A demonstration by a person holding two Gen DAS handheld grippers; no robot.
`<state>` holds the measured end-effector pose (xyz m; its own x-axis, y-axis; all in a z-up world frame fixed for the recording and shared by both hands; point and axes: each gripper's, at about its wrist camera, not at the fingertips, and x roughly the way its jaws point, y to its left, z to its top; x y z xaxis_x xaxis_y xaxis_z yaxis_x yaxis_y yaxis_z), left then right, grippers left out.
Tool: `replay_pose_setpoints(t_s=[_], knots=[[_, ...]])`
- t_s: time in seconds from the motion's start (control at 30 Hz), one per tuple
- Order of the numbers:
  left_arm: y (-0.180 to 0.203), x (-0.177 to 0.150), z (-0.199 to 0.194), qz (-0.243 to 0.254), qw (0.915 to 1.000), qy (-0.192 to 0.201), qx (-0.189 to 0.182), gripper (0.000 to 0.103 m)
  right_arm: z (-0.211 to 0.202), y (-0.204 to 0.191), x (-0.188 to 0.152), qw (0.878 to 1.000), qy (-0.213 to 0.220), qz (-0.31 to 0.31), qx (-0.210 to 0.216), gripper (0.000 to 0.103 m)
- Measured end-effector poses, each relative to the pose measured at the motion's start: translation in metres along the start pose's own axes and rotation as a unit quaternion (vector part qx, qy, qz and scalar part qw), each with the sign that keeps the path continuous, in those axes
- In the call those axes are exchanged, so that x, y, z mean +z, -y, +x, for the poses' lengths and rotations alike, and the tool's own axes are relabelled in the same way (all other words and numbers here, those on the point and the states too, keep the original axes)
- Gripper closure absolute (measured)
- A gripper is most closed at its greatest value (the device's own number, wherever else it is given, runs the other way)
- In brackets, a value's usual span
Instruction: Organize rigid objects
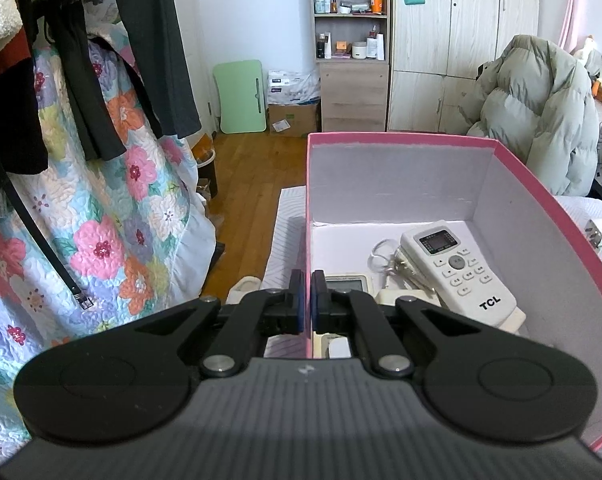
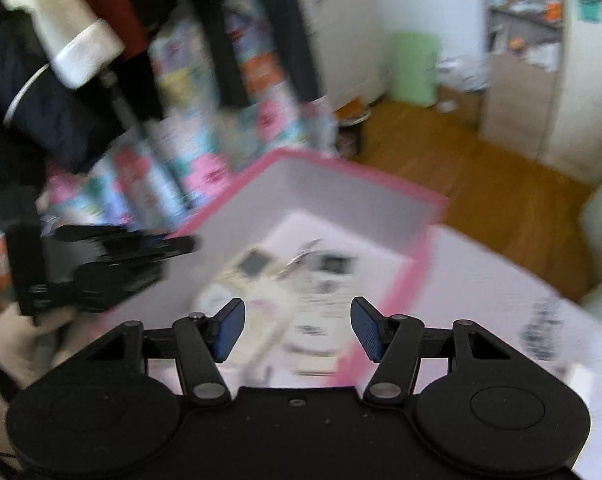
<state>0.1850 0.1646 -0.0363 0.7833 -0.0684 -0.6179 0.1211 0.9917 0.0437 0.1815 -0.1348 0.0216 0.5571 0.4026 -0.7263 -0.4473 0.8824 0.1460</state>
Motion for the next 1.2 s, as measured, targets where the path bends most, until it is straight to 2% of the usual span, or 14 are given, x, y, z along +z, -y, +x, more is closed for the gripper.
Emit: replay_pose_setpoints(t_s=[0.1, 0.23, 0.4, 0.63, 0.7, 0.73, 0.77, 0.87, 0.97, 1.03, 1.1, 1.13, 1.2], knots=[[0.000, 0.000, 0.000, 0.002, 1.0000, 0.000, 0.001, 0.100, -0.007, 0.045, -0.007, 0.997, 0.001, 0.042, -0.058, 0.039], [0.006, 0.000, 0.000, 0.022, 0.9997, 0.001, 0.013, 0.100, -0.011, 0.103, -0.023, 0.989, -0.010, 0.105, -0.103, 0.039], [0.009, 0.000, -0.002, 0.029, 0.9994, 0.001, 0.020, 0.100, -0.001, 0.162, -0.044, 0.977, -0.051, 0.172, -0.117, 0.040], [0.012, 0.001, -0.003, 0.035, 0.9991, -0.001, 0.024, 0.099, 0.030, 0.199, -0.070, 0.958, -0.088, 0.244, -0.120, 0.039], [0.012, 0.001, -0.003, 0.034, 0.9992, -0.003, 0.020, 0.099, 0.030, 0.197, -0.074, 0.962, -0.092, 0.231, -0.114, 0.044], [0.012, 0.002, -0.002, 0.034, 0.9993, -0.003, 0.019, 0.099, 0.034, 0.190, -0.072, 0.968, -0.095, 0.206, -0.108, 0.055], [0.012, 0.002, -0.002, 0.032, 0.9993, -0.005, 0.017, 0.099, 0.037, 0.181, -0.068, 0.974, -0.099, 0.172, -0.107, 0.061], [0.010, 0.002, -0.002, 0.030, 0.9995, -0.007, 0.013, 0.099, 0.037, 0.161, -0.061, 0.989, -0.088, 0.072, -0.094, 0.064], [0.010, 0.002, -0.002, 0.030, 0.9994, -0.007, 0.014, 0.099, 0.051, 0.148, -0.057, 0.986, -0.094, -0.016, -0.136, 0.065], [0.010, 0.003, -0.002, 0.030, 0.9995, -0.007, 0.013, 0.099, 0.062, 0.145, -0.060, 0.983, -0.107, -0.035, -0.143, 0.065], [0.010, 0.002, -0.002, 0.029, 0.9995, -0.007, 0.013, 0.099, 0.071, 0.142, -0.065, 0.981, -0.113, -0.058, -0.143, 0.085], [0.010, 0.002, -0.002, 0.030, 0.9994, -0.007, 0.014, 0.099, 0.073, 0.140, -0.066, 0.980, -0.117, -0.069, -0.144, 0.099], [0.010, 0.002, -0.002, 0.029, 0.9995, -0.007, 0.012, 0.099, 0.070, 0.134, -0.067, 0.981, -0.108, -0.069, -0.146, 0.099]])
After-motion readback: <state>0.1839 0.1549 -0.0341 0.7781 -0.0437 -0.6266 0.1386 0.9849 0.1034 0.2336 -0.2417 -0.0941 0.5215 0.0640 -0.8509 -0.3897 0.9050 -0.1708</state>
